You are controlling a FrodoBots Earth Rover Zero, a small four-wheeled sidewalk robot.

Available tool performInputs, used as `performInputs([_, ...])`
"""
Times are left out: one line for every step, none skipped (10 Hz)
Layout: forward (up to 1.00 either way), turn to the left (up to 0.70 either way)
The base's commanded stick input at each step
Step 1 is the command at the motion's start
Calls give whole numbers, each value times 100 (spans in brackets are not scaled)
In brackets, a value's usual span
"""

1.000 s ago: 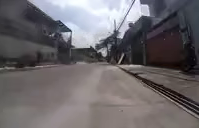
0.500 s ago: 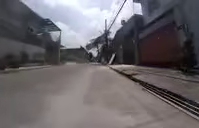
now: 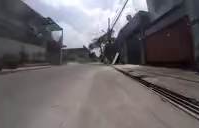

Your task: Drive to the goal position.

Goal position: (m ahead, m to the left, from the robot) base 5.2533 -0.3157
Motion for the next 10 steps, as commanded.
performInputs([100, 0])
performInputs([100, -1])
performInputs([100, -23])
performInputs([100, -40])
performInputs([100, -40])
performInputs([100, -40])
performInputs([100, -30])
performInputs([100, -7])
performInputs([100, 0])
performInputs([100, 0])
